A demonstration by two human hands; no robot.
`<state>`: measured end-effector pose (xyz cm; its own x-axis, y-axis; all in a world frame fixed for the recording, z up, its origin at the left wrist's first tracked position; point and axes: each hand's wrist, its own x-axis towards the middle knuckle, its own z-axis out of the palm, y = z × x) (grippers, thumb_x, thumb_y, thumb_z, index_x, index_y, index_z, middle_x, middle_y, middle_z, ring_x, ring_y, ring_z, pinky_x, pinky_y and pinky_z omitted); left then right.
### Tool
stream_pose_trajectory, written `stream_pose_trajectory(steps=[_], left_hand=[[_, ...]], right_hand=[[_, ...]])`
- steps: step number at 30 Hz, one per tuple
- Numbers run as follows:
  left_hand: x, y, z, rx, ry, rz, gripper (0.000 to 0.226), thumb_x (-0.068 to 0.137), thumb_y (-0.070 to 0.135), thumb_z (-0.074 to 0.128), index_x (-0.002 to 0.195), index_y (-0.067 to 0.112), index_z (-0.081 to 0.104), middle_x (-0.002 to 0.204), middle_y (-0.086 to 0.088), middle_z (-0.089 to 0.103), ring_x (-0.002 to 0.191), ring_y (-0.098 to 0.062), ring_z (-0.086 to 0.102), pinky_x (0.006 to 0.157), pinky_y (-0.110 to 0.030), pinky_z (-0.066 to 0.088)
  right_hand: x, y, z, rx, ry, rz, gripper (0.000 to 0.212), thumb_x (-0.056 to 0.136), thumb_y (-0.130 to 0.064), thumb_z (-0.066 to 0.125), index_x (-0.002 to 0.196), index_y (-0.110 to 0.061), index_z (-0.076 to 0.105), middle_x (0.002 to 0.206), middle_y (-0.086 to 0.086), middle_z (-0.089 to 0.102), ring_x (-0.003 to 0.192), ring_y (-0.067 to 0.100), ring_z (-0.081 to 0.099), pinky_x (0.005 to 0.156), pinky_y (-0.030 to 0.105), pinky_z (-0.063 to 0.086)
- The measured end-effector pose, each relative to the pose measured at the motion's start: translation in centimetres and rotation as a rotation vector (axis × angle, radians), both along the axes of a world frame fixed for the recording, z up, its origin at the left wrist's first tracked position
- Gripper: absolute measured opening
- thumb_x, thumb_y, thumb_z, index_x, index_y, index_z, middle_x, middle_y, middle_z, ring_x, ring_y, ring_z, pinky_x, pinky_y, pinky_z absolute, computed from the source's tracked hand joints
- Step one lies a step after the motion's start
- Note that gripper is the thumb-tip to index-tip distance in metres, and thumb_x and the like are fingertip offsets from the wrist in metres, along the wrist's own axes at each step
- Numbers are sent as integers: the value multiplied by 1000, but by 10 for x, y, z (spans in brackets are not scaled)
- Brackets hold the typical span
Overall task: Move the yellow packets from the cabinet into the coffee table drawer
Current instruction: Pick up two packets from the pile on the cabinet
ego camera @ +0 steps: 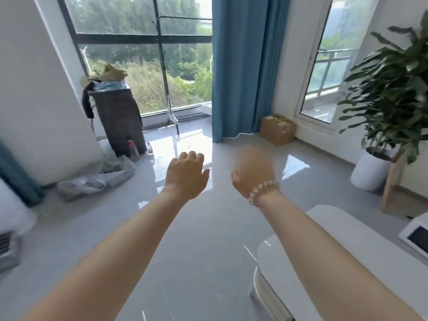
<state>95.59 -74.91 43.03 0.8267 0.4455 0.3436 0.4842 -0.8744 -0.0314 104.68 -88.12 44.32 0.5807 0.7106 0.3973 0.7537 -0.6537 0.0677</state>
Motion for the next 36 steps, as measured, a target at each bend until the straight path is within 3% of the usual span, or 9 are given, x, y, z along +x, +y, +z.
stream_pose_trajectory(steps=[5,14,19,27,32,36], left_hand=[[-87,107,-16,-11,58,235,39,96,41,40,121,14,51,119,-5,56,110,-24,51,86,-35,42],[-210,263,-16,-42,-15,564,37,95,40,44,115,11,53,112,-8,56,108,-26,50,81,-35,40],[-244,309,-34,-96,-26,667,38,95,40,43,119,11,50,116,-6,57,112,-25,49,81,-35,42],[-273,404,-40,-169,-41,837,37,97,38,40,120,10,48,119,-7,56,113,-26,49,81,-37,43],[-289,464,-35,-141,-63,985,35,97,37,39,118,10,50,116,-6,58,108,-24,51,74,-33,41],[-316,494,-34,-126,-43,1148,37,98,37,38,121,11,49,119,-5,57,111,-24,51,80,-35,42]], right_hand=[[-50,131,-14,10,118,184,40,93,-32,44,125,-9,49,127,9,52,117,24,47,92,34,39],[-147,316,-28,-72,89,530,43,95,-32,44,131,-10,44,138,9,44,127,25,40,98,36,36],[-174,389,-35,-72,86,675,35,93,-24,45,125,-11,47,131,7,47,121,24,43,97,35,34],[-196,518,-32,-101,42,900,31,95,-28,44,119,-10,49,127,7,48,119,23,42,93,33,34],[-209,603,-25,-156,-13,1045,30,96,-25,42,121,-9,49,128,8,46,119,23,42,93,32,34],[-254,664,-23,-176,-27,1207,33,95,-25,43,122,-8,48,127,7,47,117,23,43,93,32,34]])
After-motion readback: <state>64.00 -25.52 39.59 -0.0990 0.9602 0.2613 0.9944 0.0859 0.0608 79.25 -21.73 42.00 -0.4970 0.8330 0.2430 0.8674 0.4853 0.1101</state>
